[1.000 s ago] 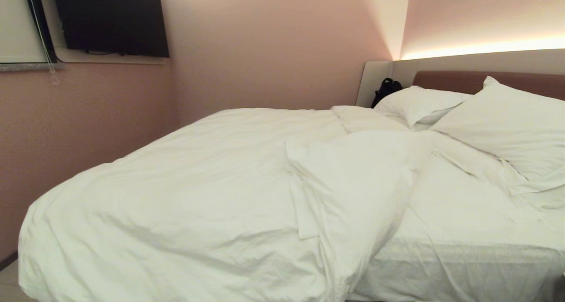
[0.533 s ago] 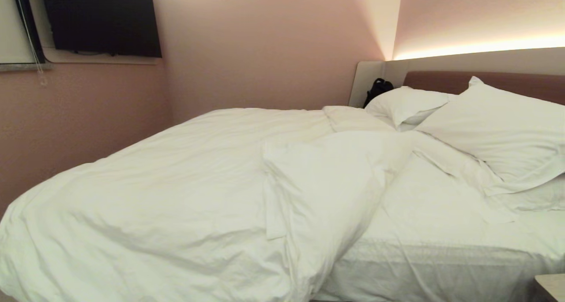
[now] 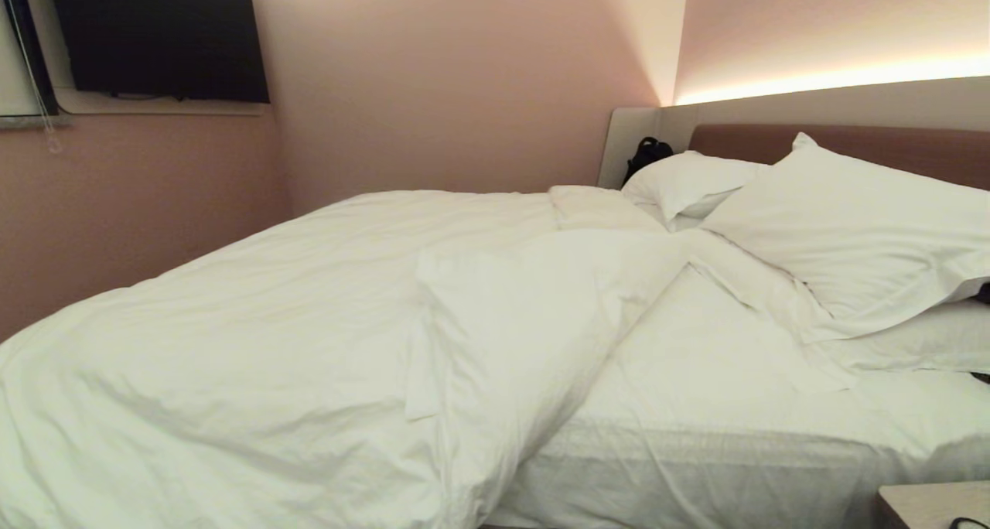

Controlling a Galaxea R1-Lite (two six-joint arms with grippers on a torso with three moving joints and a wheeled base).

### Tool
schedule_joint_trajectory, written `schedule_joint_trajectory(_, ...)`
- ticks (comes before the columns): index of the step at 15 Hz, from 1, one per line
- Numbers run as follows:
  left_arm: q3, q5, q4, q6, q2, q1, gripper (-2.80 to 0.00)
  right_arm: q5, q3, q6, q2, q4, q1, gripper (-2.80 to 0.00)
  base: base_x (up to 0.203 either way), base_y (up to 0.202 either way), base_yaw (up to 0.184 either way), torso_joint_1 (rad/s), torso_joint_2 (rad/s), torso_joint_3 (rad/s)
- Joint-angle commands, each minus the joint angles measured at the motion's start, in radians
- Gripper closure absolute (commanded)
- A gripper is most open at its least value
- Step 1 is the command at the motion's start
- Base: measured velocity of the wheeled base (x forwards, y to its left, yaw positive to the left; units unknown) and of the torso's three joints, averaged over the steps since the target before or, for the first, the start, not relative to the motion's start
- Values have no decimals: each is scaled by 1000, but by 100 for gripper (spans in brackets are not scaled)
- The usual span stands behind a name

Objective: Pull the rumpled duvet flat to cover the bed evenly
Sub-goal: Hold the folded corner of the quilt

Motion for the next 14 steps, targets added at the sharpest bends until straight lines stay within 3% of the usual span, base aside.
schedule_joint_trajectory(1,0,-1,-2,-3,0,0,0,0,0,1,0,0,0,0,0,0,0,0,0,0)
schedule_joint_trajectory(8,0,1,-2,-15,0,0,0,0,0,1,0,0,0,0,0,0,0,0,0,0)
schedule_joint_trajectory(14,0,1,-2,-14,0,0,0,0,0,1,0,0,0,0,134,0,0,2,3,1)
